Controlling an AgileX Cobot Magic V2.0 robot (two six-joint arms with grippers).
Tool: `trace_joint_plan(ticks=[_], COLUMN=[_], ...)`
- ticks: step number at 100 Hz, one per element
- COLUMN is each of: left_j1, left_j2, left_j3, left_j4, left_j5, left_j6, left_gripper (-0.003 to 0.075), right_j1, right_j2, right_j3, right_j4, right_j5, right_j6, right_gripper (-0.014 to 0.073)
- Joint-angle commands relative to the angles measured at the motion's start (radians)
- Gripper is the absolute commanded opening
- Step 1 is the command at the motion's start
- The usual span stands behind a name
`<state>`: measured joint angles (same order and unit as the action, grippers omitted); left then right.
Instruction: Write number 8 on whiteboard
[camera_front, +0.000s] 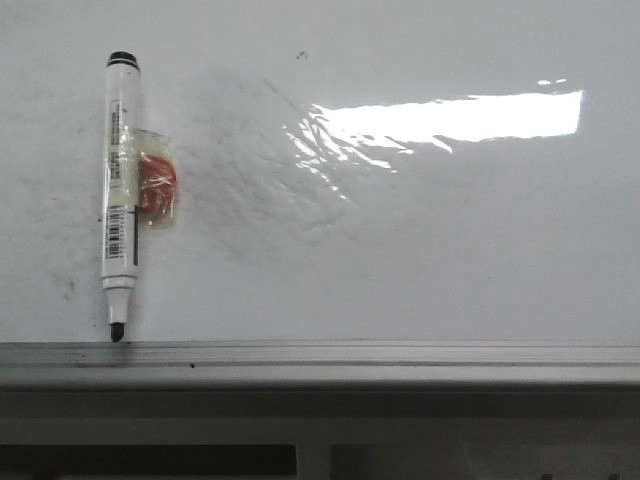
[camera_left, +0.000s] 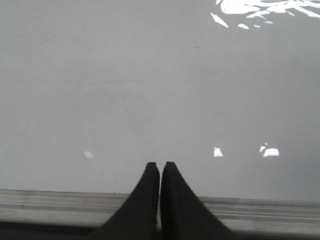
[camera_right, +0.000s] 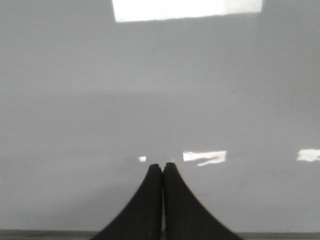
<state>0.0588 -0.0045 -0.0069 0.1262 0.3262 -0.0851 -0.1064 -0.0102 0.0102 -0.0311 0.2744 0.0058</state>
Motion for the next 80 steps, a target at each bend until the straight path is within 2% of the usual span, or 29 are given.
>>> trace_joint_plan(ticks=[1,8,19,37,64,80], left_j1=[-0.008,-0.008,-0.008,-0.008,-0.008,-0.008], left_j2=[-0.027,-0.027,-0.027,-0.027,-0.027,-0.023], left_j3=[0.04,0.04,0.04,0.04,0.038,0.008], left_j4=[0.004,-0.049,-0.291,-0.294,-0.343,-0.377], left_j5=[-0.095,-0.127,-0.183,-0.253,-0.461,-0.465], left_j6=[-0.001,-0.001,0.009,0.013,0.013,0.013], left_gripper=[-0.002,-0.002,-0.002,-0.002,-0.002,-0.002], right_j1=[-0.005,-0.005,-0.005,-0.005,-0.005,0.014], right_j2=[-0.022,-0.022,-0.022,-0.021,0.031,0.089], right_j3=[0.014,0.014,0.014,0.014,-0.012,-0.063], right_j4=[-0.006,-0.002,0.019,0.054,0.116,0.116], right_j5=[-0.126,-0.159,-0.205,-0.252,-0.229,-0.185], right_j6=[-0.006,-0.006,-0.006,0.021,0.021,0.021], right_gripper=[-0.0064,-0.0063,-0.0064,-0.0063,-0.0063,-0.0063])
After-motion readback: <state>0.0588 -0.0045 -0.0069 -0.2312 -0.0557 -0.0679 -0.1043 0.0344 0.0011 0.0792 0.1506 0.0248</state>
